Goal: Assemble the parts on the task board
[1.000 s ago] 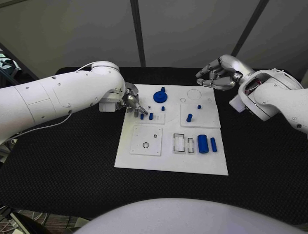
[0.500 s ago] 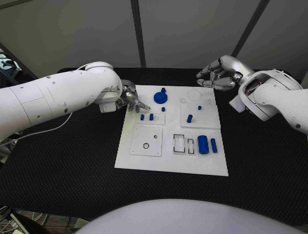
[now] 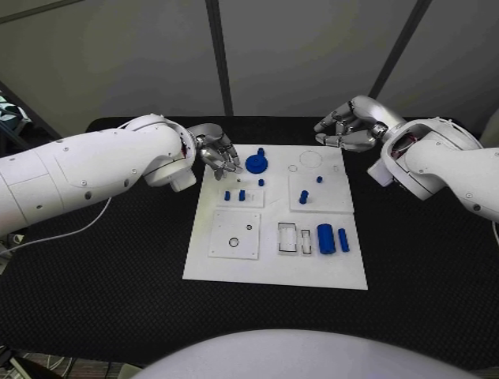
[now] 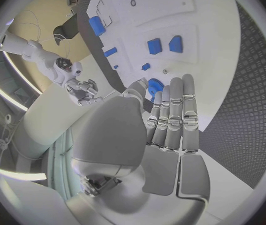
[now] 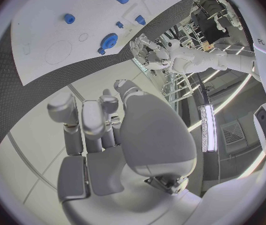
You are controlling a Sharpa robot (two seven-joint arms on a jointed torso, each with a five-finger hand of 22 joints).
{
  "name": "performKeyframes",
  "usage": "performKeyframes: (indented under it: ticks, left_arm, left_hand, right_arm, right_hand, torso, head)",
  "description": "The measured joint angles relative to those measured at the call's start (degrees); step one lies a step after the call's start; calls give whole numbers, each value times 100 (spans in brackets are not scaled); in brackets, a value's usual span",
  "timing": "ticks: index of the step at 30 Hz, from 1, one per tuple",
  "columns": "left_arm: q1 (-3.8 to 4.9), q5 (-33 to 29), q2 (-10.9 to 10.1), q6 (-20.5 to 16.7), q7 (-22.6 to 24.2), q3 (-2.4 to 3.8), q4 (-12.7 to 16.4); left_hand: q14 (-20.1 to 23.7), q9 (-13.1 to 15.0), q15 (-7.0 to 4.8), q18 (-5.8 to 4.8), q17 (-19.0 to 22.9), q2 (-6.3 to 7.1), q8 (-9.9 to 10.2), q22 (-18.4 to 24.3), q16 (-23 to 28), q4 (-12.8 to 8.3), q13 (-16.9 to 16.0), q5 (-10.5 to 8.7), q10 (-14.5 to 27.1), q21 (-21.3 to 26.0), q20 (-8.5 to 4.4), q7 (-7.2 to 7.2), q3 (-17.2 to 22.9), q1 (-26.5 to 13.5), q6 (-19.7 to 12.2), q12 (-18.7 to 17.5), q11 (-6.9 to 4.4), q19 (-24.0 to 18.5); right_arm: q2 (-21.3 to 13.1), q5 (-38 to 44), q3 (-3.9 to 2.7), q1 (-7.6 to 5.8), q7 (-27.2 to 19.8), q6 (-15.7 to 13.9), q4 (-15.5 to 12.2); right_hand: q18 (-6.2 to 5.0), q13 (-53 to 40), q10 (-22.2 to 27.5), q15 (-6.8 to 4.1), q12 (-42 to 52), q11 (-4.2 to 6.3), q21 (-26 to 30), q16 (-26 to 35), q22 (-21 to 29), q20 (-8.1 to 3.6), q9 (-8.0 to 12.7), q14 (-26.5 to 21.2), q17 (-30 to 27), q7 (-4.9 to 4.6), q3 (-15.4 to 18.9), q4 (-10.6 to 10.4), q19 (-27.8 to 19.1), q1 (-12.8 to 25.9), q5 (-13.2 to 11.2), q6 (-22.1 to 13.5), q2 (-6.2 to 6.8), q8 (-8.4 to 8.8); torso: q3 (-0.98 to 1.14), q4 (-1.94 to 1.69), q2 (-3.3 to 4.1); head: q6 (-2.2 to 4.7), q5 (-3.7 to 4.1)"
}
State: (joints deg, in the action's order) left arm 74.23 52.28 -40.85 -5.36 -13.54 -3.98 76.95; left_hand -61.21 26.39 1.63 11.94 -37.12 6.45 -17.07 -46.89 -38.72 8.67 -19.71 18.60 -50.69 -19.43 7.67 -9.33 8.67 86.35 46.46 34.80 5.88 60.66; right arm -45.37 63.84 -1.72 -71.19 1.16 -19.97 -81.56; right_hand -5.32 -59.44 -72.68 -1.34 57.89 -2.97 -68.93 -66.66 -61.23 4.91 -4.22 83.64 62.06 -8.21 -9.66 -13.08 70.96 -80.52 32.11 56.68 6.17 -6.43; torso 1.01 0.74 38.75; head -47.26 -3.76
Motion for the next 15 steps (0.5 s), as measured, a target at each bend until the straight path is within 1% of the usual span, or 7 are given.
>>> performKeyframes:
  ticks: [3, 6, 7, 9, 10, 12, 15]
  left_arm:
    - [-69, 218, 5, -363, 408, -2, 87]
    - [-139, 560, 55, -627, 699, -2, 83]
    - [-159, 677, 77, -683, 763, -2, 77]
    - [-193, 948, 133, -770, 870, -2, 60]
    - [-205, 1082, 163, -796, 906, -2, 49]
    - [-226, 1407, 239, -835, 973, -2, 17]
    - [-248, 1846, 368, -850, 1042, -3, -67]
  left_hand:
    - [-295, -288, -73, -7, 98, 87, 105, -71, -12, -123, 222, 26, -188, -153, -103, 29, 386, 229, 195, -105, -65, 208]
    - [-676, -548, -106, -23, 19, 233, 219, -250, -329, -131, 421, 26, -219, -409, -158, 63, 582, 109, 302, -247, -96, 471]
    - [-1002, -628, -116, -316, -396, 294, 258, -341, -843, -117, 475, 8, -275, -553, -162, 72, 597, 49, 312, -264, -107, 641]
    - [-1492, -756, -111, -310, -1343, 351, 329, -574, -1910, -76, 558, -518, -332, -903, -175, 72, 638, -13, 312, -300, -129, 915]
    - [-1567, -805, -108, -309, -1568, 368, 348, -692, -2178, -63, 598, -701, -332, -1078, -172, 57, 651, -33, 337, -342, -129, 993]
    - [-1589, -896, -101, -306, -1761, 370, 376, -888, -2455, -53, 685, -851, -329, -1347, -163, 64, 661, -95, 402, -430, -125, 1083]
    - [-1575, -1006, -88, -307, -1786, 401, 414, -1117, -2591, -38, 801, -887, -286, -1654, -151, 80, 676, -138, 447, -544, -83, 1174]
  right_arm:
    - [2, 1, 0, 0, -1, 0, -7]
    - [8, 2, 0, 0, -3, 0, -16]
    - [10, 3, 0, 0, -4, 0, -20]
    - [13, 3, 0, 0, -5, 1, -23]
    - [14, 3, 0, 0, -5, 1, -26]
    - [21, 3, 0, 0, -6, 1, -29]
    - [32, 4, 0, 0, -6, 2, -33]
  right_hand:
    - [0, 0, 0, 0, 0, 0, 0, 0, 0, 0, 0, 0, 0, 0, 0, 0, 0, 0, 0, 0, 0, 0]
    - [-1, 0, 0, 0, 0, 0, 0, 0, 0, 0, 0, 0, 0, 0, -4, -4, 0, 0, 0, 0, 0, 0]
    - [-1, 0, 0, 0, 0, 0, 0, 0, 0, 0, 0, 0, 0, 0, -16, -16, 0, 0, 0, 0, 0, 0]
    - [-1, 0, 0, 0, 0, 0, 0, 0, 0, 0, 0, 0, 0, 0, -17, -17, 0, 0, 0, 0, 0, 0]
    - [-1, -1, 0, 0, 0, 0, 0, 0, 0, 0, 0, 0, 0, 0, -26, -7, 0, 0, 0, 0, 0, 0]
    - [0, -1, 0, 0, 0, 0, 0, 0, 0, 0, 0, 0, 0, 0, -32, -2, 0, 0, 0, 0, 0, 0]
    - [-1, -1, 0, 0, 0, 0, 0, 0, 0, 0, 0, 0, 1, 0, -32, -2, 0, 0, 0, 0, 0, 0]
  torso:
    - [-1, 0, 2]
    - [-1, 3, 5]
    - [-1, 4, 6]
    - [-2, 7, 8]
    - [-4, 7, 9]
    - [-5, 7, 12]
    - [-5, 7, 13]
  head:
    - [37, 19]
    - [60, 36]
    - [68, 43]
    - [80, 63]
    - [85, 68]
    - [94, 77]
    - [108, 82]
